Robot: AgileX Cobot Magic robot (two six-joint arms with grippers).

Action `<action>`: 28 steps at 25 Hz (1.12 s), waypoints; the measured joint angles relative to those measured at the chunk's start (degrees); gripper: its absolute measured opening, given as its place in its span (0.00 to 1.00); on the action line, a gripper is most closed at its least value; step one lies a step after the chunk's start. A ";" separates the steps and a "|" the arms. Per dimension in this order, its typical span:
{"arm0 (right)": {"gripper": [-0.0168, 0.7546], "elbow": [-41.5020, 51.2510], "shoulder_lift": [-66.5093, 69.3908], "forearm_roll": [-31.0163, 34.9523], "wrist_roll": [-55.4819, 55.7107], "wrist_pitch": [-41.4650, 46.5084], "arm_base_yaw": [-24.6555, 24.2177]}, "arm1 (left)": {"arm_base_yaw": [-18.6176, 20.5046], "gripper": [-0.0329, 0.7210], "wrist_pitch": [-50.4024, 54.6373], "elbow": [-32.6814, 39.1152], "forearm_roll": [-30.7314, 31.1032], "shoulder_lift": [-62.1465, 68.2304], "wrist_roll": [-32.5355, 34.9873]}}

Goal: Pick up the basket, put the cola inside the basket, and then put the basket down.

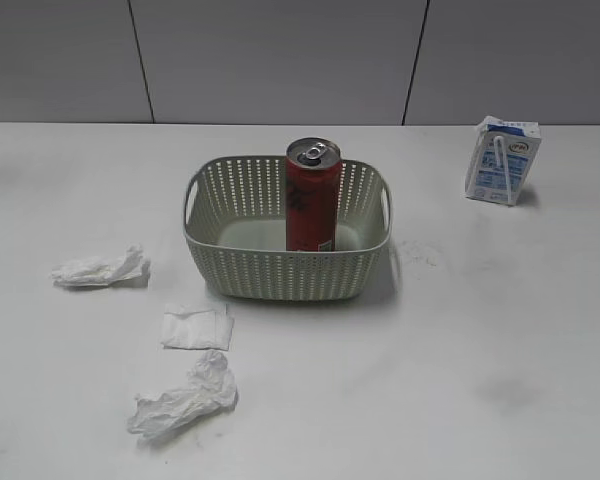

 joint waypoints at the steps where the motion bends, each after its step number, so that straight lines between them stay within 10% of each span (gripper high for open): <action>1: 0.79 0.00 0.00 0.00 0.00 0.00 0.00 | 0.00 0.78 0.00 0.02 0.07 -1.27 0.00; 21: 0.79 0.00 0.00 0.00 0.00 0.00 0.00 | 0.47 0.74 0.00 0.39 0.72 -22.74 0.00; 28: 0.79 0.00 0.00 -0.01 0.00 0.00 0.00 | 6.33 0.70 -0.01 0.39 0.79 -23.14 0.00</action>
